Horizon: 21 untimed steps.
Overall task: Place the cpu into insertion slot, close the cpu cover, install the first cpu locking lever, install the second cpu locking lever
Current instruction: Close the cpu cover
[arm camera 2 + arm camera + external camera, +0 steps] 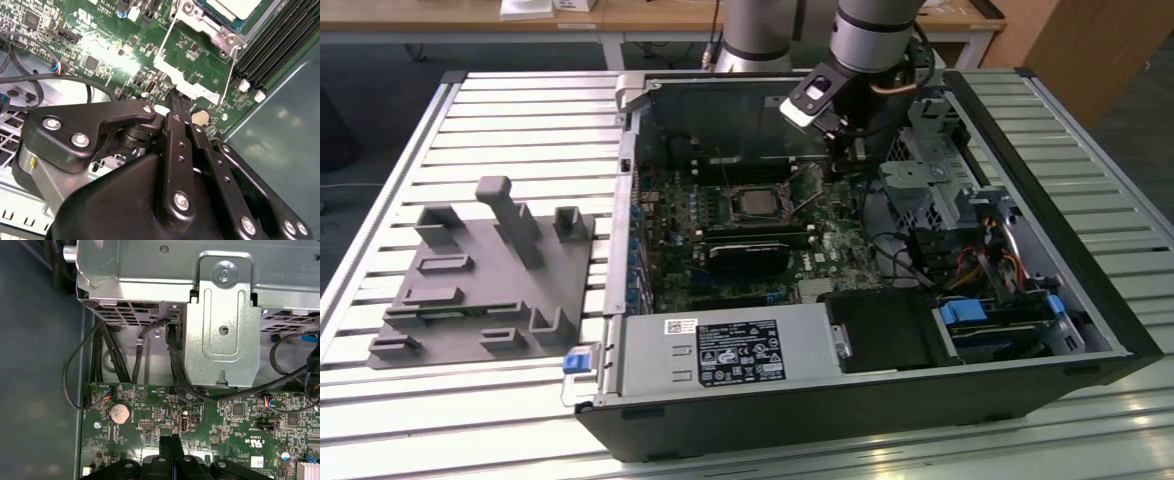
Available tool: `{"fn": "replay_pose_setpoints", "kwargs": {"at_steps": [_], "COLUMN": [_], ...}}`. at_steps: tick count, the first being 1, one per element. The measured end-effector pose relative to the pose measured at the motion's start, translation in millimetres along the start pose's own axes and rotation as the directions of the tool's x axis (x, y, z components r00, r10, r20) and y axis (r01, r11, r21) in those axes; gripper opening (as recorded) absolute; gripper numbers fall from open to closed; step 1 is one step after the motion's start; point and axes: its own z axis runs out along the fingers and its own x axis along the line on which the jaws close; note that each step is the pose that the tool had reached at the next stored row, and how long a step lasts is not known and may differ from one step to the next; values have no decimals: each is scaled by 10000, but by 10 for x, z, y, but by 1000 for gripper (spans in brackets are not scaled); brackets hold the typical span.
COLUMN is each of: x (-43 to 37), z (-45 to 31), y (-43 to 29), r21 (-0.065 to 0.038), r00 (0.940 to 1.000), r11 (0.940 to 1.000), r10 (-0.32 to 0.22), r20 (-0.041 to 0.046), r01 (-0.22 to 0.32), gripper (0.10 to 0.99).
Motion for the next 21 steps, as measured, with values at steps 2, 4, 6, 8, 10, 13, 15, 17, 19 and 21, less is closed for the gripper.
{"fn": "replay_pose_setpoints", "kwargs": {"at_steps": [2, 4, 6, 8, 10, 13, 15, 17, 19, 21], "x": [1, 1, 2, 2, 4, 4, 6, 6, 7, 7], "z": [-1, -1, -2, -2, -3, -3, -3, -2, -2, -2], "y": [-32, -60, -88, -112, -141, -184, -214, -249, -281, -310], "r21": [1, 5, 15, 31, 36, 36, 36, 37, 36, 37], "r00": [10000, 10000, 10000, 10000, 10000, 10000, 10000, 10000, 10000, 10000], "r11": [10000, 10000, 10000, 10000, 10000, 10000, 10000, 10000, 10000, 10000], "r10": [1, 1, 0, 2, 1, 2, 2, 2, 1, 2], "r20": [0, -6, -12, -17, -16, -17, -17, -16, -16, -16], "r01": [-1, -1, 0, -2, -1, -2, -2, -2, -1, -2], "gripper": [106, 106, 106, 106, 106, 106, 106, 106, 106, 106]}}
